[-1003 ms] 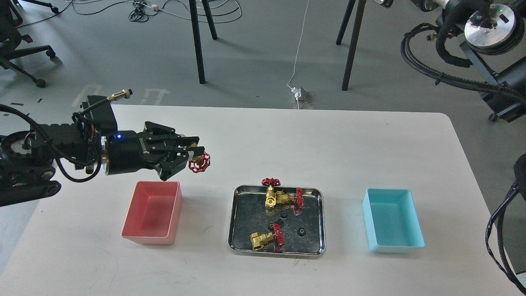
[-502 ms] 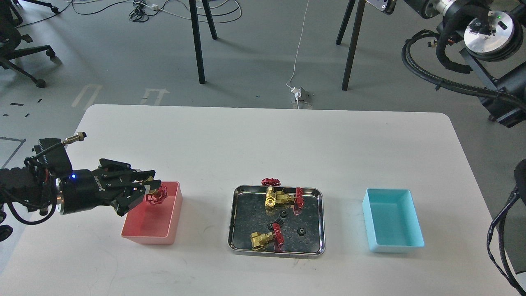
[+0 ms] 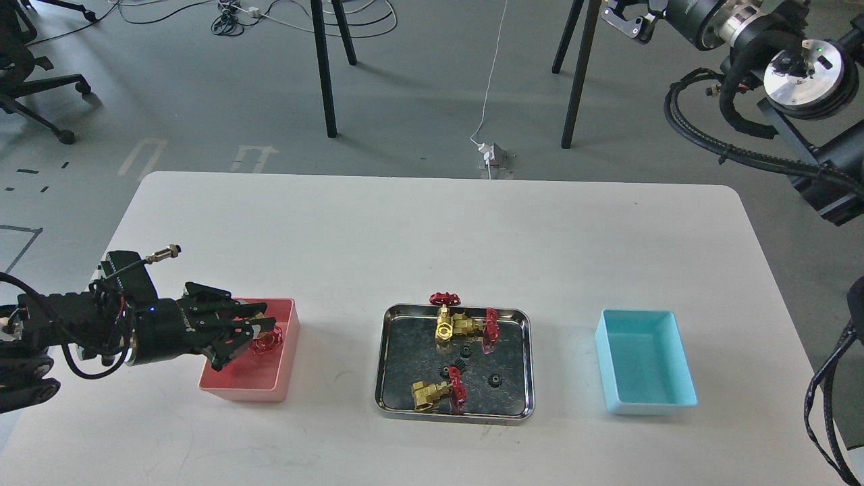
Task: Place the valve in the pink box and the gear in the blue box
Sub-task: 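Lower the valve into the pink box and open the left gripper, then withdraw the left arm upward and reach the right gripper to the tray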
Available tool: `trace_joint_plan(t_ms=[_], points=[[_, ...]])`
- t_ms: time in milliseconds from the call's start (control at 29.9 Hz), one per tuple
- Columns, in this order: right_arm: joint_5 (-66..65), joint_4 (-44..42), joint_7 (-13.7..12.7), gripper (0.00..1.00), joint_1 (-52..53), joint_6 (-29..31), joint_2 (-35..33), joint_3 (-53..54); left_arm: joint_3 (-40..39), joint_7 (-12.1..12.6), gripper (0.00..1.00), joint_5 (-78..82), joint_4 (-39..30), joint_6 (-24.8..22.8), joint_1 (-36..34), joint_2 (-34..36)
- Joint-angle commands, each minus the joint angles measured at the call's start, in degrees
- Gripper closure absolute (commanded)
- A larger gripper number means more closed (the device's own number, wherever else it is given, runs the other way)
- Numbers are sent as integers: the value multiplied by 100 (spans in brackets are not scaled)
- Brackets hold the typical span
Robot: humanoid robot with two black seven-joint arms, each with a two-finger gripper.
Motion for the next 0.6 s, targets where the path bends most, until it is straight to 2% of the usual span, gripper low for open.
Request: trace_joint_plan(t_ms=[0, 267, 401, 435, 502, 568], points=[[0, 2, 6, 0, -35, -5, -1, 16, 0, -1, 85, -5, 127, -3, 106, -93], [0, 2, 6, 0, -70, 4, -1, 34, 0, -1, 74, -5, 356, -3, 255, -225], [9, 2, -73, 0, -88, 21, -10, 25, -201, -1, 53, -23, 321, 46, 273, -234], [26, 20, -143, 0, -131, 65, -19, 25, -367, -1, 46, -49, 304, 46, 282, -216], [17, 28, -450, 0, -184, 214, -71, 25, -552, -1, 34, -189, 303, 46, 369, -216], [-9, -6, -557, 0, -185, 241, -115, -1, -649, -1, 29, -295, 277, 46, 466, -216]])
